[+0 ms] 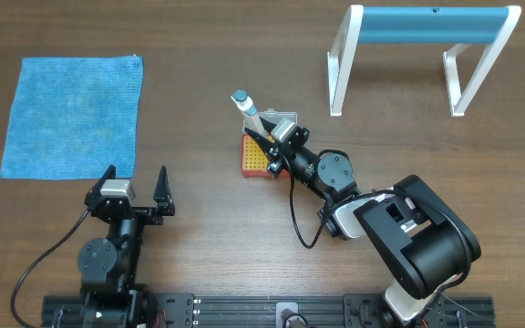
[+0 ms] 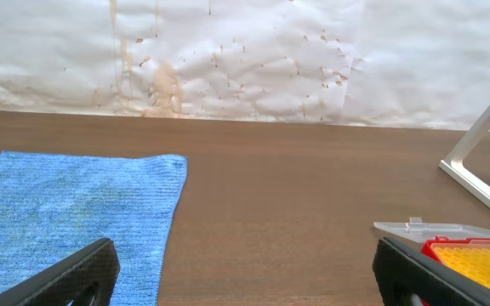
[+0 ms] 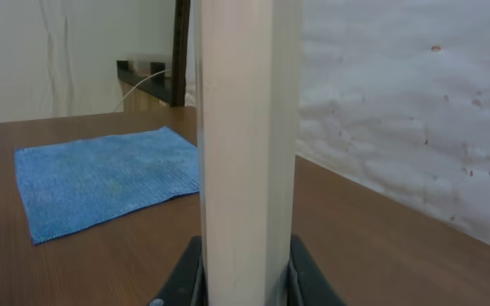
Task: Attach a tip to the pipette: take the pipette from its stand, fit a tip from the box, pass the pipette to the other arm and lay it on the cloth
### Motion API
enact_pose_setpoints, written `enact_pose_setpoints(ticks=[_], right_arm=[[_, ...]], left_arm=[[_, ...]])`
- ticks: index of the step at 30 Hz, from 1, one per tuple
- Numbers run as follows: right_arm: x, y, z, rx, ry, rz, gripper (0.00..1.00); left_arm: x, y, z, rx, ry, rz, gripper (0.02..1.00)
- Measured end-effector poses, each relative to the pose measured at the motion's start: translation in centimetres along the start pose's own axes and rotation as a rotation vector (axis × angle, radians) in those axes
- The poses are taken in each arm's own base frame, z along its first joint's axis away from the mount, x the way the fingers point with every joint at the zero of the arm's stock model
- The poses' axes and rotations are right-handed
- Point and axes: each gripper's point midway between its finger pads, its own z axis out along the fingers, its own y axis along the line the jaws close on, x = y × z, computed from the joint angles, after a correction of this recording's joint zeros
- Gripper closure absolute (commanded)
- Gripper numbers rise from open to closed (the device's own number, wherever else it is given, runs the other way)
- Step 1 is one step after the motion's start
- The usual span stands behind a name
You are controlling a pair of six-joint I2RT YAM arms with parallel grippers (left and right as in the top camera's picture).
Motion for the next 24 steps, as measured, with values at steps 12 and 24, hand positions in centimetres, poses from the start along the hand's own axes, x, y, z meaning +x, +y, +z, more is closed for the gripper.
enact_pose_setpoints(ticks=[12,24], right_arm=[[0.01,0.20,-0.01,-0.011,0.000,0.000,0.921],[0.01,0.12,-0.03,-0.010,0.000,0.000,0.921]], left_arm=[[0.00,0.00,0.00,0.000,0.000,0.000,0.053],[0.00,0.00,0.00,0.000,0.000,0.000,0.051]])
